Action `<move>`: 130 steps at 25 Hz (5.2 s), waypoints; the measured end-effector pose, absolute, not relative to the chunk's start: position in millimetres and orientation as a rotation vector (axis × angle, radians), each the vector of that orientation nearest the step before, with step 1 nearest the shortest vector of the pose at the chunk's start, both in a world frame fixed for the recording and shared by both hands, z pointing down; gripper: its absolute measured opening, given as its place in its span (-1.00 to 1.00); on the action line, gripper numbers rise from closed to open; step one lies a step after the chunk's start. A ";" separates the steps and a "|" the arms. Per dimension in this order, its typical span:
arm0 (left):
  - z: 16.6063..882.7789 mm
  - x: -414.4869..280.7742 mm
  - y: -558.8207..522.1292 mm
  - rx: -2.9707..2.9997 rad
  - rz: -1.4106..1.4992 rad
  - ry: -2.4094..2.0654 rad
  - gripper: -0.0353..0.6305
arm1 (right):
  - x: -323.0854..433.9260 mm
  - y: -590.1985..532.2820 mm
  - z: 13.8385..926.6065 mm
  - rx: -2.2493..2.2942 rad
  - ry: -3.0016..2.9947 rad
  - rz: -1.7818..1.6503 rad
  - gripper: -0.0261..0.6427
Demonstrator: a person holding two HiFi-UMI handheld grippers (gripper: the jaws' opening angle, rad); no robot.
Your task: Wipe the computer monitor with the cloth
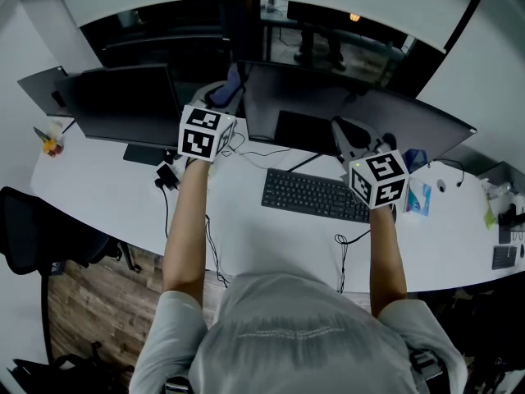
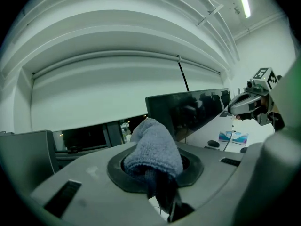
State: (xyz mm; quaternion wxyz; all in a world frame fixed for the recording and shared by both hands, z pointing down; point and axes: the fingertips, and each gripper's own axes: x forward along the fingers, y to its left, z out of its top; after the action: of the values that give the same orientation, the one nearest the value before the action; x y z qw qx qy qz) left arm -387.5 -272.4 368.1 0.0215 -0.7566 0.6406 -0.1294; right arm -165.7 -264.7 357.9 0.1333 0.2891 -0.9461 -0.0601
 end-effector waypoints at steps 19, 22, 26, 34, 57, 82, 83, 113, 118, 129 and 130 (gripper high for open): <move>443.6 -380.4 -272.2 -2.469 -0.472 2.042 -0.66 | -162.8 -275.0 400.3 0.838 -2.689 -0.093 -0.42; 457.7 -378.8 -272.9 -2.475 -0.489 2.064 -0.66 | -166.0 -274.7 407.7 0.826 -2.684 -0.083 -0.42; 480.7 -378.2 -273.5 -2.499 -0.509 2.093 -0.66 | -168.5 -275.6 419.3 0.819 -2.667 -0.062 -0.42; 526.5 -374.3 -276.8 -2.520 -0.601 2.124 -0.66 | -168.4 -277.9 441.6 0.804 -2.631 -0.032 -0.42; 629.7 -375.2 -283.6 -2.737 -0.505 2.302 -0.66 | -165.8 -298.1 505.0 0.781 -2.529 0.066 -0.42; 667.5 -371.3 -284.8 -2.719 1.615 2.674 -0.66 | -111.5 -293.0 531.8 0.869 -2.442 0.186 -0.42; 668.2 -370.7 -284.9 -2.688 1.689 2.659 -0.66 | -107.4 -292.5 532.1 0.876 -2.439 0.189 -0.42; 666.9 -279.5 -306.3 -2.655 1.878 2.560 -0.66 | -5.0 -293.4 542.5 0.943 -2.421 0.263 -0.42; 666.4 -267.8 -309.3 -2.670 1.872 2.548 -0.66 | 15.6 -292.9 546.7 0.968 -2.409 0.278 -0.42; 666.5 -221.8 -318.7 -2.764 1.792 2.535 -0.66 | 54.5 -299.0 545.6 1.014 -2.405 0.292 -0.42; 666.6 -216.8 -319.7 -2.788 1.767 2.531 -0.66 | 57.5 -299.5 545.2 1.020 -2.405 0.294 -0.42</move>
State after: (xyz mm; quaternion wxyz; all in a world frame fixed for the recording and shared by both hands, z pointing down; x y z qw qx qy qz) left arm -216.8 -319.7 666.6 -0.4871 -0.5854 0.5314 0.3710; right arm 57.5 -299.5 545.2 0.2537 0.3753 -0.8849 0.1082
